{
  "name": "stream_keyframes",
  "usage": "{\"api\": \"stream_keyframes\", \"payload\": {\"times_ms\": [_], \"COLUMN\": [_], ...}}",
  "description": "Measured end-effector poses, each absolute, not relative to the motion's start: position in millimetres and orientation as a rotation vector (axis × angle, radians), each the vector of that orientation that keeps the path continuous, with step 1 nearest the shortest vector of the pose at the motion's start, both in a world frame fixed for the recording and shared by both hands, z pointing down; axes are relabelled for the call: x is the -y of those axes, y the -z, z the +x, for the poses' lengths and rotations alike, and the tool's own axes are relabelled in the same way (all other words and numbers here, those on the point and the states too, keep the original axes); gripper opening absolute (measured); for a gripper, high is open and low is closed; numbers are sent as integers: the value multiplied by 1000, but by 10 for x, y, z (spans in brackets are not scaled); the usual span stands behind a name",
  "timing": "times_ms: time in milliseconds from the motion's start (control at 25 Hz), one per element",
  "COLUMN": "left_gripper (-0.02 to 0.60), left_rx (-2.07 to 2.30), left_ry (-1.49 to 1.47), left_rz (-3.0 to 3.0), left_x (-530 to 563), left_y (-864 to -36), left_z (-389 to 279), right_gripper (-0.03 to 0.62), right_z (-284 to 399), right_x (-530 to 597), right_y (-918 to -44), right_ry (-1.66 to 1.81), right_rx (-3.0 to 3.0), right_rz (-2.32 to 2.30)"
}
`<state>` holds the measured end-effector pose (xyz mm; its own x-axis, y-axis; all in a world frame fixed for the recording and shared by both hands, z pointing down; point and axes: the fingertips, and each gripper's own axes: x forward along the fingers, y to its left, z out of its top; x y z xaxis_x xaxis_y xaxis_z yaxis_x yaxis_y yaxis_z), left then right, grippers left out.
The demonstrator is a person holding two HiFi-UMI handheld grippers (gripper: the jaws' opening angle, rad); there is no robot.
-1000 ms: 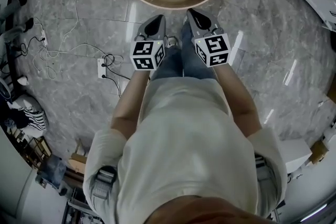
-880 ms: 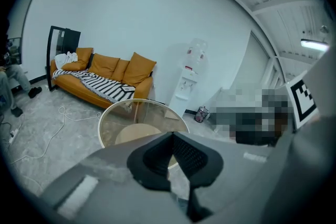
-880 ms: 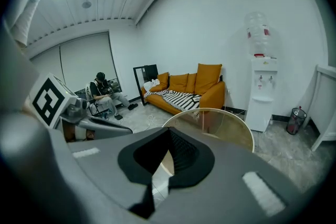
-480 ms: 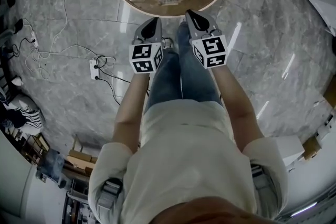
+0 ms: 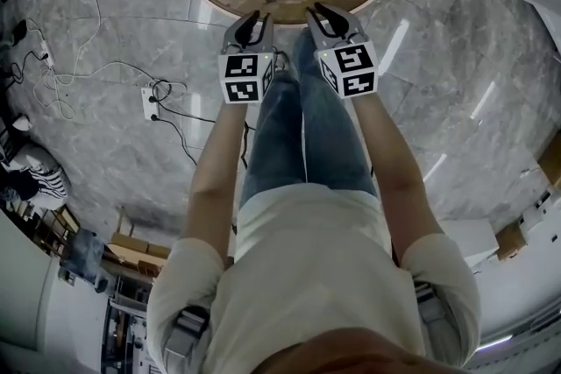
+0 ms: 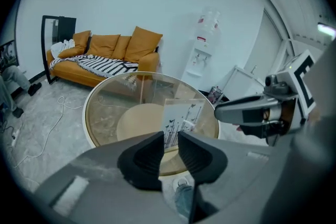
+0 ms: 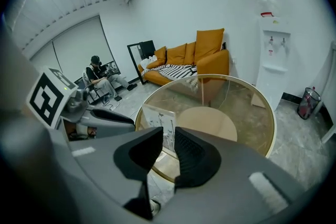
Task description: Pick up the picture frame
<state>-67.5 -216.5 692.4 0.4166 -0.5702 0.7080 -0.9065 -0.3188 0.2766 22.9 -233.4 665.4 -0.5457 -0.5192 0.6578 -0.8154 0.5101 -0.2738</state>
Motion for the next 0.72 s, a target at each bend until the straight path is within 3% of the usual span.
{"api": "stream_keyframes", "payload": {"times_ms": [200, 400, 720], "left_gripper": [180, 190, 190], "left_rx": [1200, 1145, 1088], "left_ry": [-708, -749, -808], "left_rz": [2053, 2062, 2104], "left_x": [2210, 2283, 2361], "left_y": [-7251, -7562, -7805], "left_z": [-640, -634, -564], "right_gripper": [133, 175, 187], "right_z": [162, 125, 62], "right_x": [2334, 2395, 2446], "right_y": [-7003, -7332, -7659], "right_ry": [-777, -761, -728], "right_rx": [2244, 2214, 2201], "right_rz": [1003, 993, 948]}}
